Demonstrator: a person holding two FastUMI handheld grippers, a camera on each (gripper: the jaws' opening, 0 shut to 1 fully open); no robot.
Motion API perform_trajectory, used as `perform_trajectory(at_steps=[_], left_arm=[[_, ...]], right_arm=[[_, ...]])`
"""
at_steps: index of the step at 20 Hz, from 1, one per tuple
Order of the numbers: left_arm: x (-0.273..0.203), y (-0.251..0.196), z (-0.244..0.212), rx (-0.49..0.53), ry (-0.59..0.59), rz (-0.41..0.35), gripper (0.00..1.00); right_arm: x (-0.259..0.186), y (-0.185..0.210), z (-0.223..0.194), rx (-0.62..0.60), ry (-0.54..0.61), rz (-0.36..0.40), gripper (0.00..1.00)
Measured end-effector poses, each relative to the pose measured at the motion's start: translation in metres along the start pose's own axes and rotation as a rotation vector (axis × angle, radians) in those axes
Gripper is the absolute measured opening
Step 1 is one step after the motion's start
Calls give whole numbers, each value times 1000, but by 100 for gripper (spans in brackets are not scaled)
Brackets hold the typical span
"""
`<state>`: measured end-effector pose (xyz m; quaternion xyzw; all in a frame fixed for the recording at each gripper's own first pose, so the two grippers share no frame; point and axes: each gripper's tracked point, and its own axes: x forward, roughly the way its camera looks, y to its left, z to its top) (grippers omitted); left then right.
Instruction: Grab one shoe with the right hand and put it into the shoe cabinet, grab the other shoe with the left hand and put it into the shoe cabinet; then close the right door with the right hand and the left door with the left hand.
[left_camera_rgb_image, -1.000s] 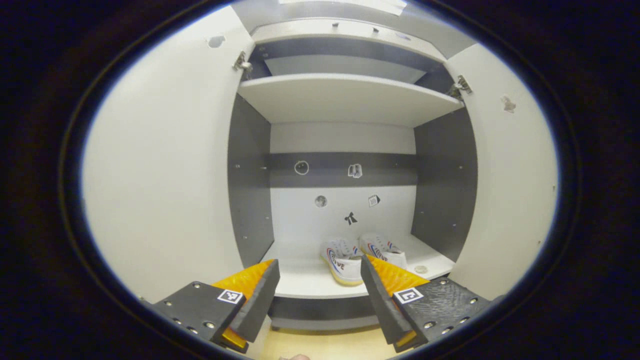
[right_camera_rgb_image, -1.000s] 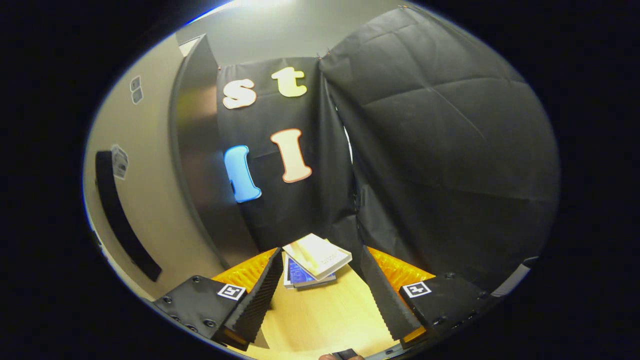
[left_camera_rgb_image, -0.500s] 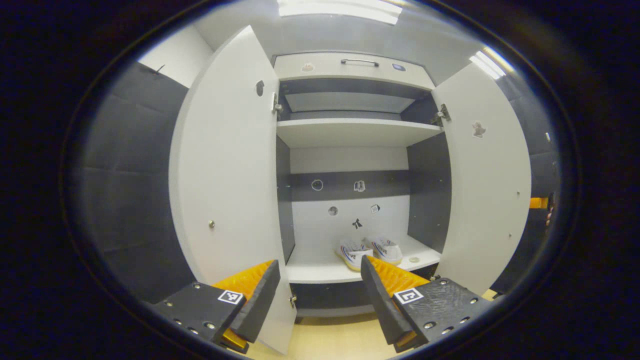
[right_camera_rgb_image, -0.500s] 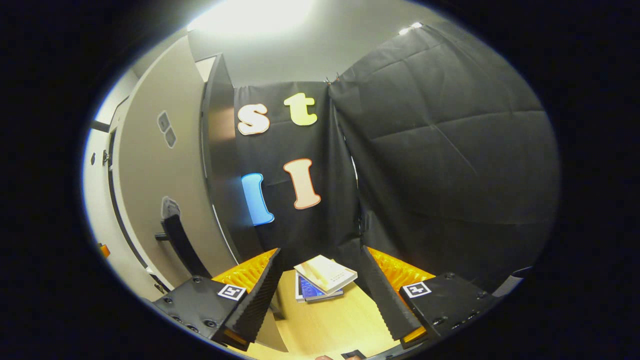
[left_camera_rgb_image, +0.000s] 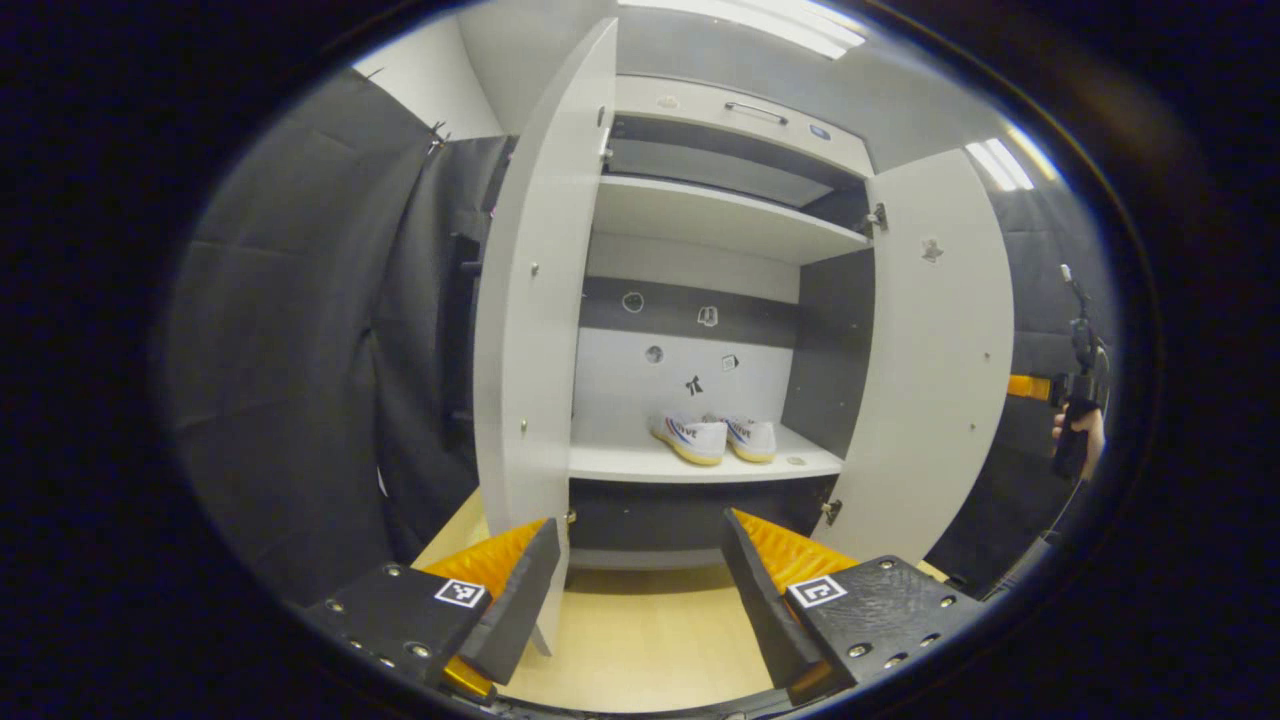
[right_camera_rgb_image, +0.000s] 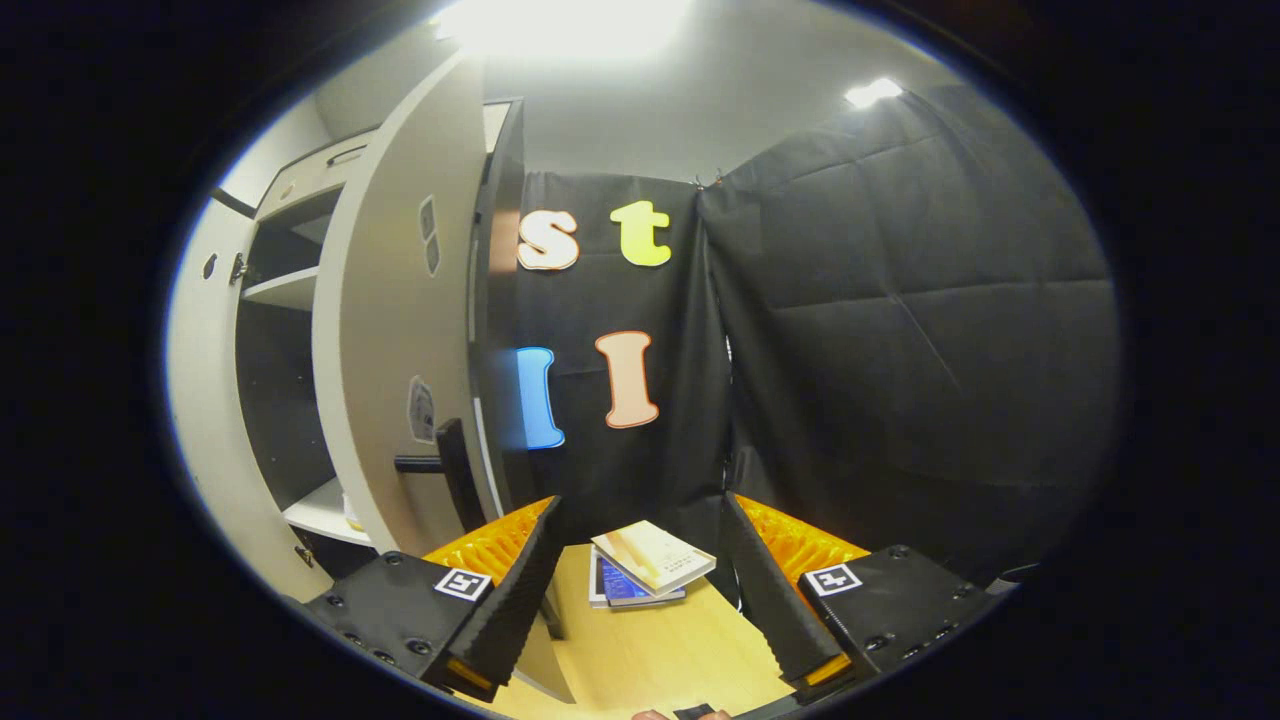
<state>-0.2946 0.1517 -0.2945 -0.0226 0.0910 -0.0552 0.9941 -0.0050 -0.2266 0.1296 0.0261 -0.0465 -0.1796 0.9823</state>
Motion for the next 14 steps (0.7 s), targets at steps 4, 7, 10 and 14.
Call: perform_trajectory(at_steps=[4, 7, 10, 14], left_arm=[[-3, 11, -21, -58, 40, 23, 93], [-5, 17, -28, -66, 40, 41, 92], [-6, 24, -28, -47, 38, 88, 91], [-11, 24, -28, -66, 43, 107, 93]], right_arm=[[1, 2, 4, -52, -13, -13, 92], [2, 7, -2, -33, 9, 8, 95], [0, 14, -6, -16, 55, 17, 95], [-5, 18, 5, -79, 33, 4, 93]])
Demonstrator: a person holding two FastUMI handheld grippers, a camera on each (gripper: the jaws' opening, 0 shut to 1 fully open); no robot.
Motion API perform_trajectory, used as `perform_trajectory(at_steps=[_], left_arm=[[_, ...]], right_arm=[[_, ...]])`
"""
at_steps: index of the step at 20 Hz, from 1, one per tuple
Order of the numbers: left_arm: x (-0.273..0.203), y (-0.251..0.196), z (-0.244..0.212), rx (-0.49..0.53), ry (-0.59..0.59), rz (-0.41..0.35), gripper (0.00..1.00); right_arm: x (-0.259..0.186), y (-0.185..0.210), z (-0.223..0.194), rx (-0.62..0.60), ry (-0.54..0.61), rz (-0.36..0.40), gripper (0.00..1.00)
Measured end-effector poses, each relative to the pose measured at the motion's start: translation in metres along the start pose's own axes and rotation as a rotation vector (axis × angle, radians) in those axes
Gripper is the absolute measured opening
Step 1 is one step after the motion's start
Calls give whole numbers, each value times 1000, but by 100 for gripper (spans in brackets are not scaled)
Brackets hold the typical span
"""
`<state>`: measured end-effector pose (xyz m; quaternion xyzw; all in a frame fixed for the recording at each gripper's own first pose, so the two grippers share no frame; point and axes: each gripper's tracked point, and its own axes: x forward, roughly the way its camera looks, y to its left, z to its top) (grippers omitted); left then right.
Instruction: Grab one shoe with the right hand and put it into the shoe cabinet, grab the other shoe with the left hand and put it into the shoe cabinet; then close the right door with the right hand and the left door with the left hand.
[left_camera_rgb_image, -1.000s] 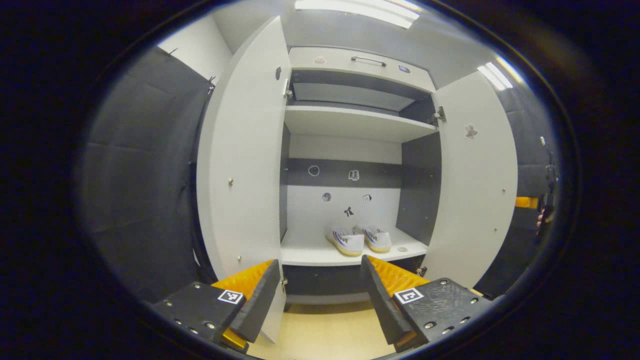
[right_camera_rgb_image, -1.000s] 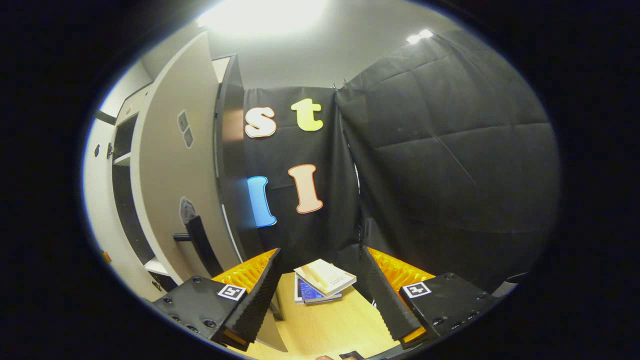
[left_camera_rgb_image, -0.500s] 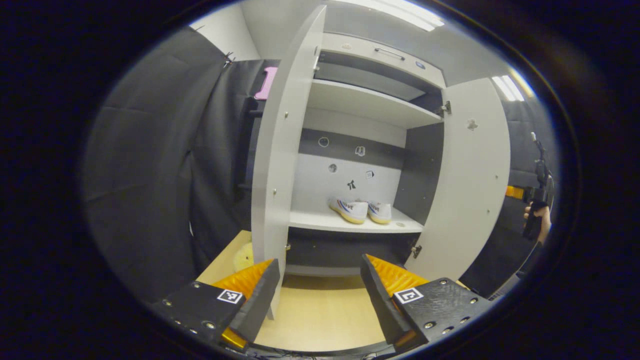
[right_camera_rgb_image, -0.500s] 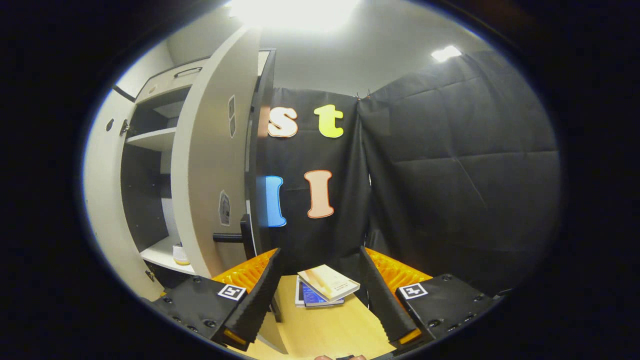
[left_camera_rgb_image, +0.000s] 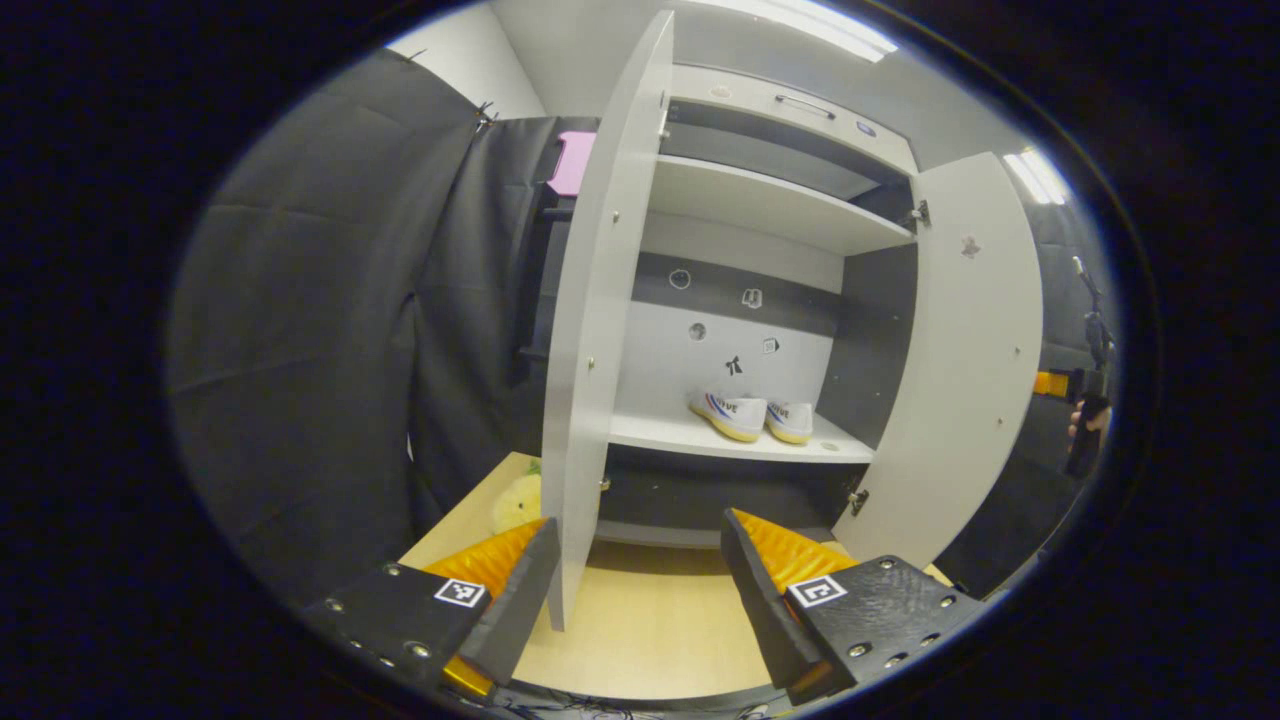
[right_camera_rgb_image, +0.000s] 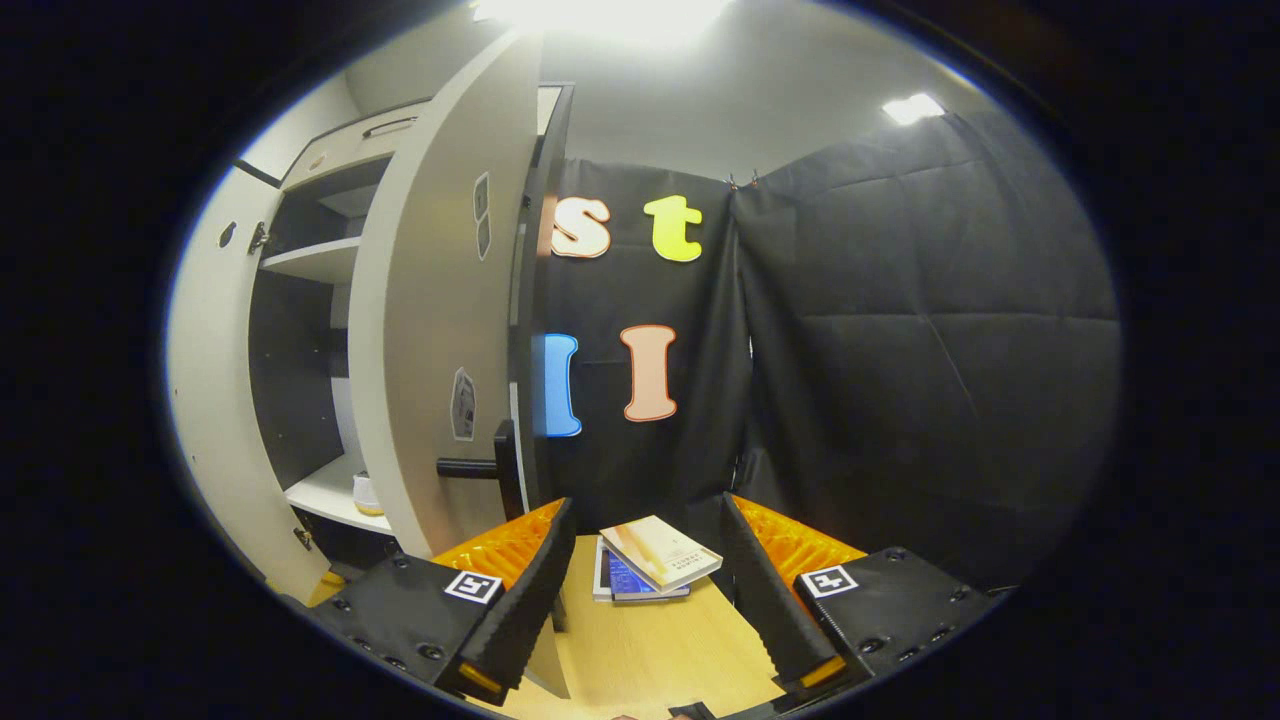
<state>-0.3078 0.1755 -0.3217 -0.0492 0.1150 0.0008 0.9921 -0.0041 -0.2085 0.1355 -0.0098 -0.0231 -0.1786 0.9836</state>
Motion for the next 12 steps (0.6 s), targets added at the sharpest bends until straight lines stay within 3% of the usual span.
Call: perform_trajectory(at_steps=[7, 12], left_arm=[[6, -5, -1, 38, 22, -2, 92], [6, -1, -12, 30, 44, 1, 93]], right_arm=[[-8, 28, -4, 62, 2, 84, 93], [-11, 72, -6, 111, -7, 181, 93]])
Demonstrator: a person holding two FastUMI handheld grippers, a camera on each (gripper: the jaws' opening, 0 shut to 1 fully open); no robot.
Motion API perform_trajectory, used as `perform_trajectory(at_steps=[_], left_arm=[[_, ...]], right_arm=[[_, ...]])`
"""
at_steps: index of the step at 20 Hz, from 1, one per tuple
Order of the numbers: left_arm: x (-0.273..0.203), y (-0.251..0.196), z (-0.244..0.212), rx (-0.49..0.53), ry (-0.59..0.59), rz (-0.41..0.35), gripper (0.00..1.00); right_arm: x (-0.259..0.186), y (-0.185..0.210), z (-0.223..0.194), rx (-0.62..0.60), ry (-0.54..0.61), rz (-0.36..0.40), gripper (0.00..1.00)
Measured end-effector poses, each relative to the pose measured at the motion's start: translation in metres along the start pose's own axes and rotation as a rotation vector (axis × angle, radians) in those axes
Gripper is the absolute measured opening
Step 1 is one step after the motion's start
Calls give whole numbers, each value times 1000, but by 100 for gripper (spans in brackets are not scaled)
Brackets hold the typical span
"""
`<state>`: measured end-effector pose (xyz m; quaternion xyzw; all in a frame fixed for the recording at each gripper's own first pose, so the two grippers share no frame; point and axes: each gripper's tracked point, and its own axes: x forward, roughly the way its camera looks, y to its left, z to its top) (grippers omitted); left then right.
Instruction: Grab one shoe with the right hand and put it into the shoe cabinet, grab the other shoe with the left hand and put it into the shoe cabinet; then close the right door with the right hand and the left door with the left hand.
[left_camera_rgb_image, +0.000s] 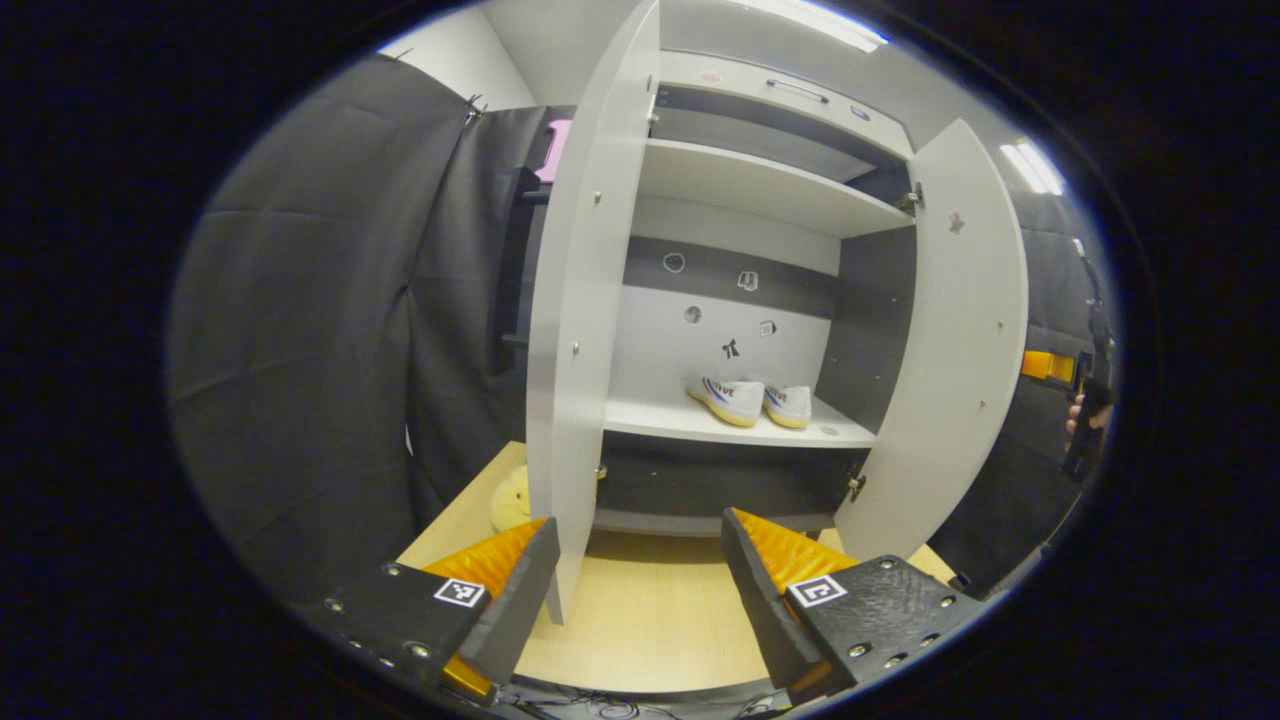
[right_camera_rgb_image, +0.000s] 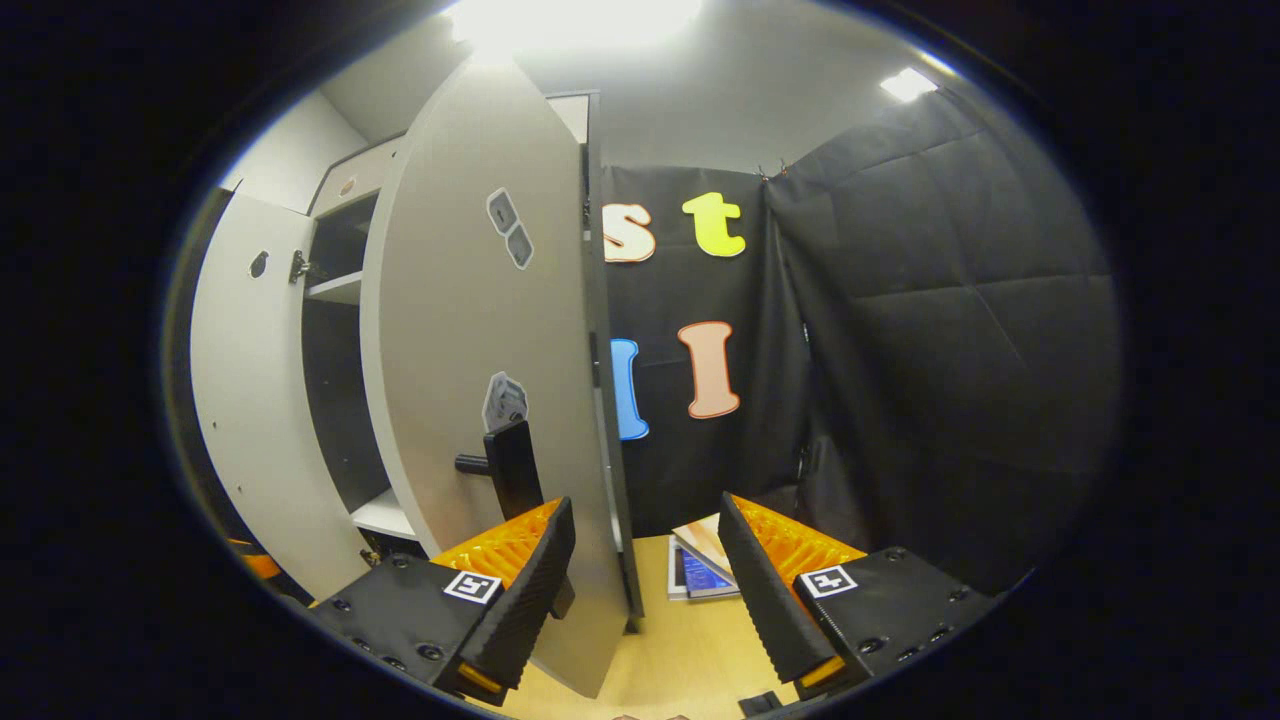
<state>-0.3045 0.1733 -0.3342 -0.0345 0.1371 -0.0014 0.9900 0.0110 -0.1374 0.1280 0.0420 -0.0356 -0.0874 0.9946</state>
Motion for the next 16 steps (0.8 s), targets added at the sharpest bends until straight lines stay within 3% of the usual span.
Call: perform_trajectory(at_steps=[10, 11, 13, 14, 15, 16], left_arm=[[-21, 39, 1, 18, -23, 79, 92], [-24, 45, 0, 14, -24, 90, 92], [-31, 58, 0, 3, -29, 115, 92], [-34, 64, 1, -2, -32, 130, 92], [-37, 71, 1, -5, -36, 144, 92], [-40, 78, 2, -6, -42, 159, 92]], right_arm=[[26, 97, -10, 59, 11, 186, 94], [30, 108, -11, 55, 16, 204, 90], [37, 124, -16, 24, 23, 212, 98], [38, 126, -13, 12, 5, 205, 92], [38, 126, -13, 1, 2, 198, 98], [37, 126, -13, -3, 1, 199, 97]])
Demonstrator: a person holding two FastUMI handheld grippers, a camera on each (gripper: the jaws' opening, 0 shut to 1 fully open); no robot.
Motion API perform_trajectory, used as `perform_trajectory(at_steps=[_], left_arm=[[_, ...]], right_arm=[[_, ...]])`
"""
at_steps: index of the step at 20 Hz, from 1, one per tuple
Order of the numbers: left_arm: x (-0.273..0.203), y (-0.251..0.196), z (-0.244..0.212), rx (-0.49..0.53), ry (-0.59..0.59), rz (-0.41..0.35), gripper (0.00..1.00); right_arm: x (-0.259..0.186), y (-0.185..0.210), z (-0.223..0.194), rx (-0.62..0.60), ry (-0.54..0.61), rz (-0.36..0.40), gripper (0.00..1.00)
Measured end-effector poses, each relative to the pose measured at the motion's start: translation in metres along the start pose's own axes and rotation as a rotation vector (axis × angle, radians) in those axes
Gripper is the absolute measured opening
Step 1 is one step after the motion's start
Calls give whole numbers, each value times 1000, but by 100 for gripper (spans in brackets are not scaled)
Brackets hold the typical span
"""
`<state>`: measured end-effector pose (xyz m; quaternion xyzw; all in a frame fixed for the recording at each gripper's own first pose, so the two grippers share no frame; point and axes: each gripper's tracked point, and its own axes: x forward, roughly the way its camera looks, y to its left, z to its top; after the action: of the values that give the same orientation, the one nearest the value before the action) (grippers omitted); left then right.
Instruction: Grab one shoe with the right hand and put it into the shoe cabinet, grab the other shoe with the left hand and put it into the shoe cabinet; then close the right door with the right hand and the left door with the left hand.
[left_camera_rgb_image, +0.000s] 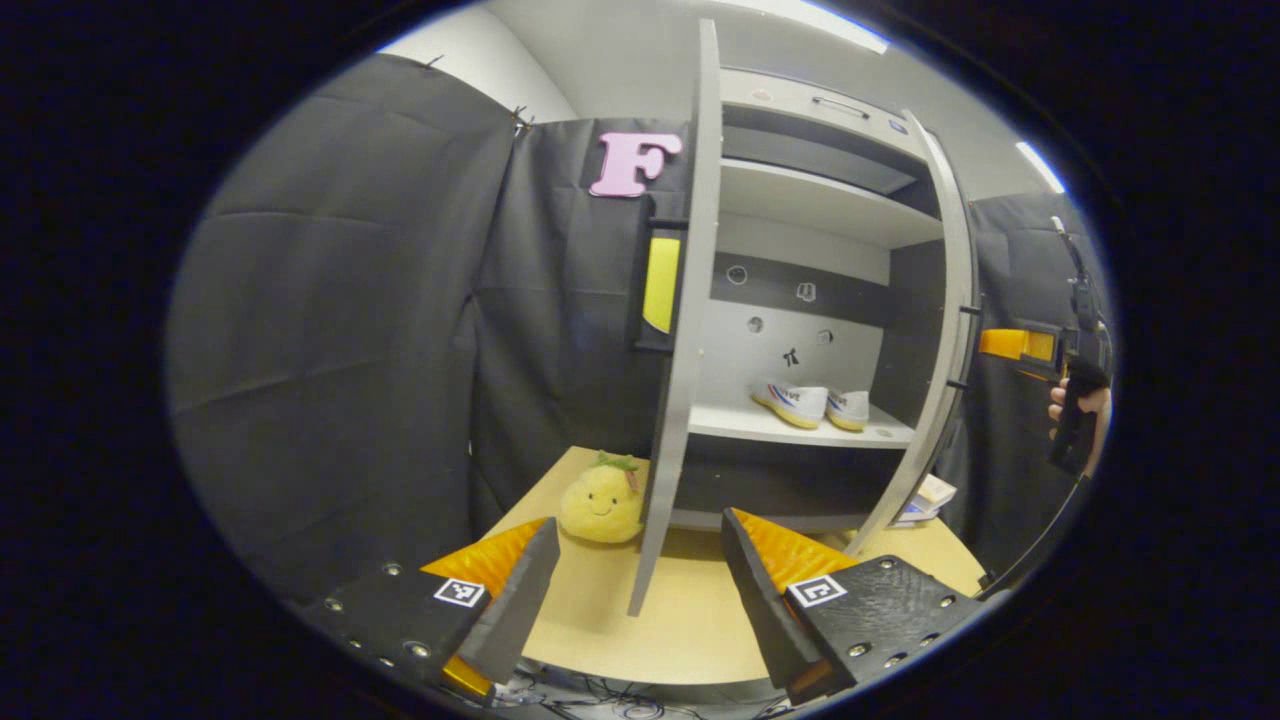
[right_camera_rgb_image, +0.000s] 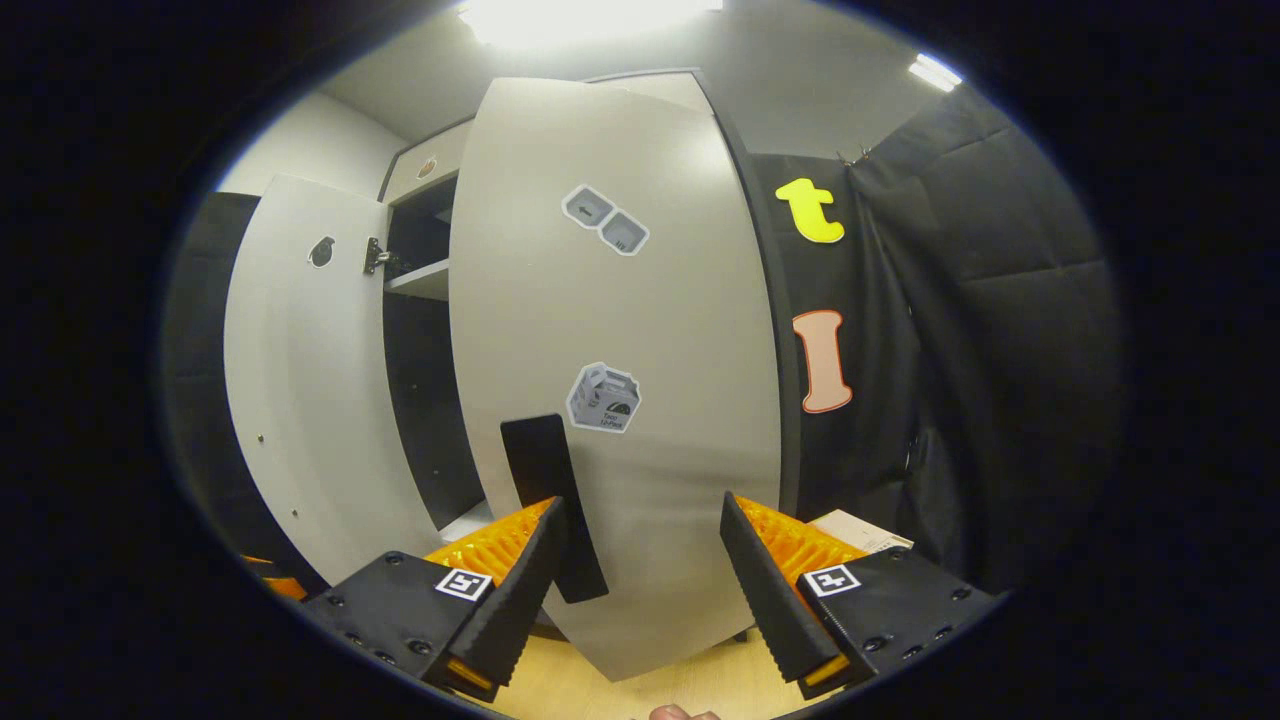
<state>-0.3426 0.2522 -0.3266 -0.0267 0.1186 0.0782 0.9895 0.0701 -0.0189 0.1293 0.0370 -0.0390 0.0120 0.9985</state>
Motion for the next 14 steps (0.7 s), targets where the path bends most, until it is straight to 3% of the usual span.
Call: perform_trajectory(at_steps=[2, 4, 9, 14], left_arm=[[-1, 16, 3, -9, -9, 20, 92], [1, 35, 11, -17, -26, 49, 92], [12, 88, 52, 8, -96, 110, 91], [40, 111, 101, 21, -171, 62, 92]], right_arm=[[-1, 3, -1, 22, 3, 11, 92], [-3, 0, -4, 45, 5, 4, 97], [-15, -14, -10, 67, 13, -36, 97], [-32, -32, -21, 68, 27, -96, 98]])
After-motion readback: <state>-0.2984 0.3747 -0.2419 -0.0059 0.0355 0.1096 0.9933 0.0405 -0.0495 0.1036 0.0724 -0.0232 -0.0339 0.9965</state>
